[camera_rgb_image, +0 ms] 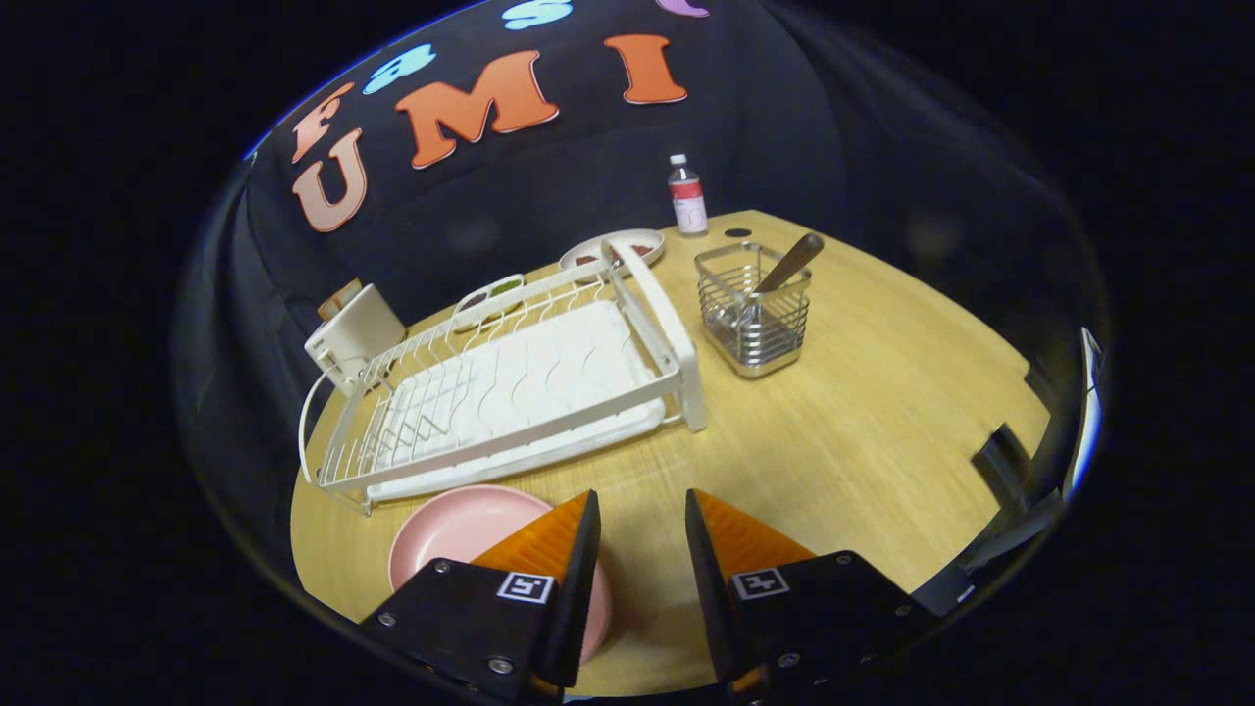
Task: Take the plate from the dish rack, then take the spoon from the basket and place it into the plate.
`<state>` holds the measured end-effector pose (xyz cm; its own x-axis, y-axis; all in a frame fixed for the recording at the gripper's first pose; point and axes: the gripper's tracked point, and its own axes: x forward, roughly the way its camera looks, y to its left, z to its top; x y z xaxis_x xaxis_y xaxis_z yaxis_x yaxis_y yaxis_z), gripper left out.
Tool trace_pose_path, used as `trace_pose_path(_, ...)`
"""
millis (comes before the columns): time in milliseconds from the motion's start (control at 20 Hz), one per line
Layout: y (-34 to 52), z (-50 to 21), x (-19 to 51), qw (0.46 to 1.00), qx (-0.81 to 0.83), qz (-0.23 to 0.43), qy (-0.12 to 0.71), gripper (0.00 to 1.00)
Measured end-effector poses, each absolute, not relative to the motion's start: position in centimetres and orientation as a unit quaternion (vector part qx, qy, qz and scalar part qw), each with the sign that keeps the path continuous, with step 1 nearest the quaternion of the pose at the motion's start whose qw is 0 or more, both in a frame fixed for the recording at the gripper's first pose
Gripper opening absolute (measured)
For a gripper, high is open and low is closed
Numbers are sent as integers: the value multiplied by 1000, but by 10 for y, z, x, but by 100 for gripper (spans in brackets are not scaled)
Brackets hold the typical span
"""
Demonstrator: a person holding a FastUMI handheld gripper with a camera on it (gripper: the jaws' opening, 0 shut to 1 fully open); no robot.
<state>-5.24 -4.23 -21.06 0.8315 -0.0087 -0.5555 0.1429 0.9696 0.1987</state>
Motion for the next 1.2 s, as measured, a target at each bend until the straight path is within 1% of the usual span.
trace_pose_path(50, -56, -198, -48, 954, 114, -51, 273, 54)
trace_pose_path(300, -113, -156, -24, 966, 100, -93, 221, 73)
trace_pose_path(400, -127, -149, -13, 968, 91, -103, 211, 77)
trace_pose_path(600, -146, -142, 11, 974, 70, -102, 192, 80)
trace_pose_path(900, -152, -150, 48, 978, 46, -88, 182, 80)
trace_pose_path(950, -151, -153, 52, 978, 46, -86, 184, 80)
trace_pose_path(1050, -151, -160, 59, 977, 47, -81, 191, 73)
trace_pose_path(1100, -153, -162, 62, 977, 45, -82, 193, 66)
trace_pose_path(1150, -155, -165, 65, 976, 43, -82, 195, 61)
trace_pose_path(1200, -155, -167, 68, 976, 44, -80, 197, 51)
